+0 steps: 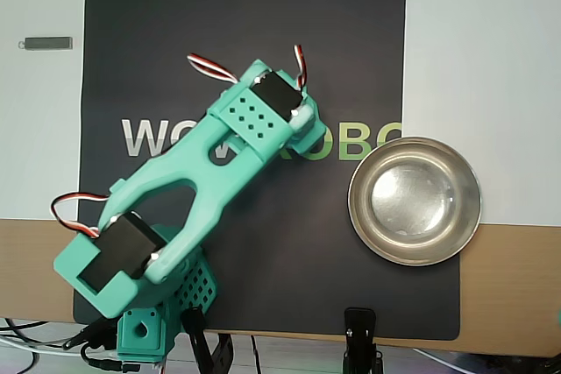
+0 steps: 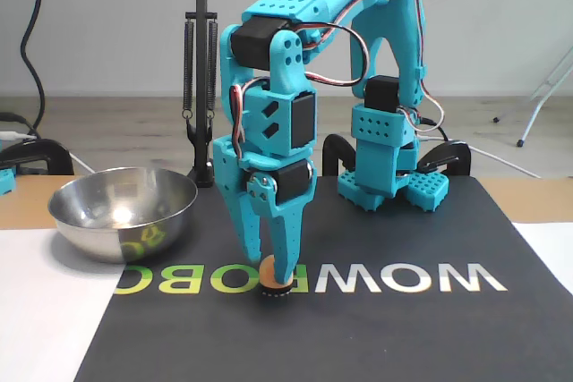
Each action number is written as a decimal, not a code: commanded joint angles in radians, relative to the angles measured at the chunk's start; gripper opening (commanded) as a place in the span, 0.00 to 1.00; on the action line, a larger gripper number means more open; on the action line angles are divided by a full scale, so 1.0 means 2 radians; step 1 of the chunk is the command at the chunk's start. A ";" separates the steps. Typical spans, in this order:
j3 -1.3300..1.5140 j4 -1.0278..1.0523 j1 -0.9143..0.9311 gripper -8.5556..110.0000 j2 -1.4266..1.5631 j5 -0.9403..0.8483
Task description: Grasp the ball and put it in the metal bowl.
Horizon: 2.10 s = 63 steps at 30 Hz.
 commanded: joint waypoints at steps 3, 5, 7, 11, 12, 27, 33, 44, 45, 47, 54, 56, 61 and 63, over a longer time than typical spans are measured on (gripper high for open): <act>-0.001 0.000 -0.006 0.50 0.005 -0.002; 0.003 0.000 -0.007 0.50 0.005 -0.002; 0.003 0.000 -0.007 0.50 0.006 -0.001; 0.003 0.000 -0.008 0.50 0.004 -0.001; 0.003 0.000 -0.008 0.50 0.003 -0.002; 0.013 0.000 -0.008 0.50 0.008 -0.005; 0.013 0.000 -0.008 0.49 0.008 -0.005; 0.013 0.000 -0.006 0.26 0.008 -0.002; 0.013 0.000 -0.006 0.26 0.008 -0.002; 0.013 0.000 -0.005 0.26 0.008 -0.001; 0.006 0.000 -0.003 0.26 0.010 0.000; 0.005 0.000 -0.003 0.26 0.012 0.000; 0.006 0.001 -0.006 0.25 0.041 0.033; 0.006 0.001 -0.008 0.25 0.055 0.044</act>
